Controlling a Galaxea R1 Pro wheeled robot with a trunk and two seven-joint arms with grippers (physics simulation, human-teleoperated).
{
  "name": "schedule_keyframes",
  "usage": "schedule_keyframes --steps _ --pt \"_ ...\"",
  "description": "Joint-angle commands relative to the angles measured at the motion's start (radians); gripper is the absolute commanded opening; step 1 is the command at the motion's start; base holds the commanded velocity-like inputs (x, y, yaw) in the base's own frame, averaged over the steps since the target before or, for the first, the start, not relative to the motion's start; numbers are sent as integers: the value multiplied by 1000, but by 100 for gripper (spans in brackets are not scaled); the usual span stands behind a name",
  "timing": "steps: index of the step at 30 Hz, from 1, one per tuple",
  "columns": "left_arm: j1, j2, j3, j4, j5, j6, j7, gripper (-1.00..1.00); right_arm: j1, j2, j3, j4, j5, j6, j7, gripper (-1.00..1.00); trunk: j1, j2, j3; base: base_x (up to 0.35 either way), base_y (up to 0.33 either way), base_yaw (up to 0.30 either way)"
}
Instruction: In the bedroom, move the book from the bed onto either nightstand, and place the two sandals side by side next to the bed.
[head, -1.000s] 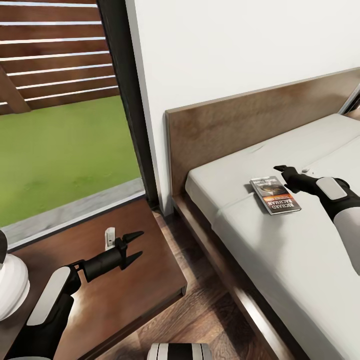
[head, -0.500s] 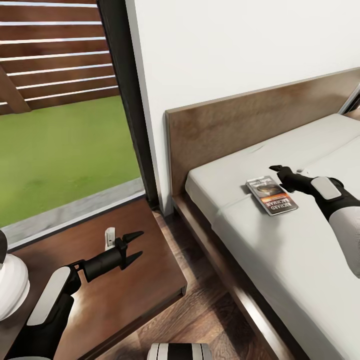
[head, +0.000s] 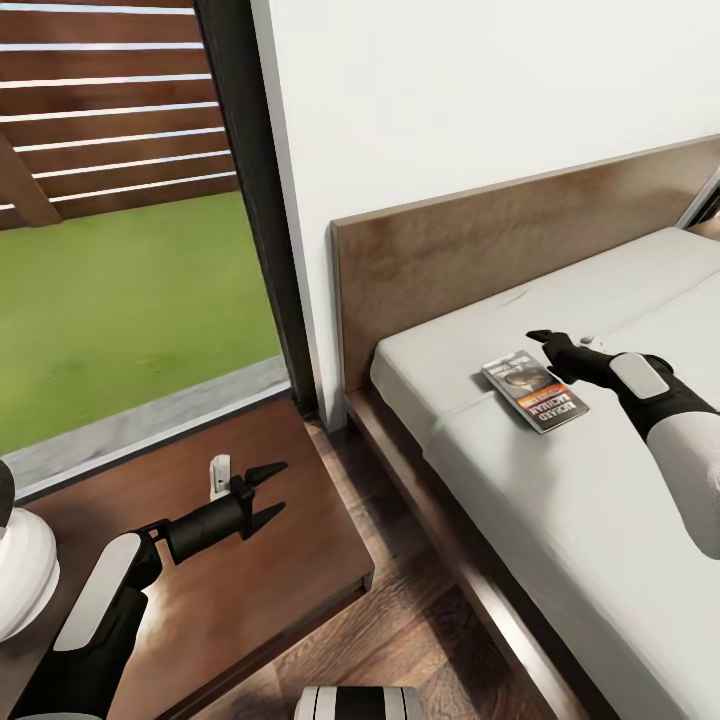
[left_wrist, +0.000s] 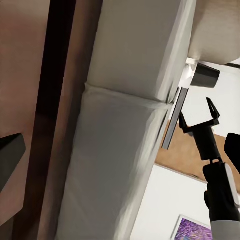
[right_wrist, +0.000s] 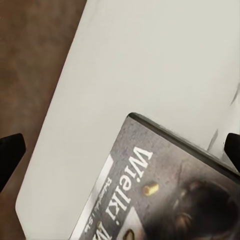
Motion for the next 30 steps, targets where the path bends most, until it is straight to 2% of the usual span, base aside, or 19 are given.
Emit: schedule_keyframes --steps 1,9,30 --pt "-1 0 1 -1 11 4 10 100 -1 1 5 0 -2 2 3 100 0 0 -1 0 0 0" --pt "0 0 2 -1 11 4 10 100 -1 16 7 0 -2 1 4 100 0 0 -1 0 0 0" --pt "-1 0 2 -1 10 4 10 100 -1 31 7 0 0 3 27 100 0 0 -1 0 0 0"
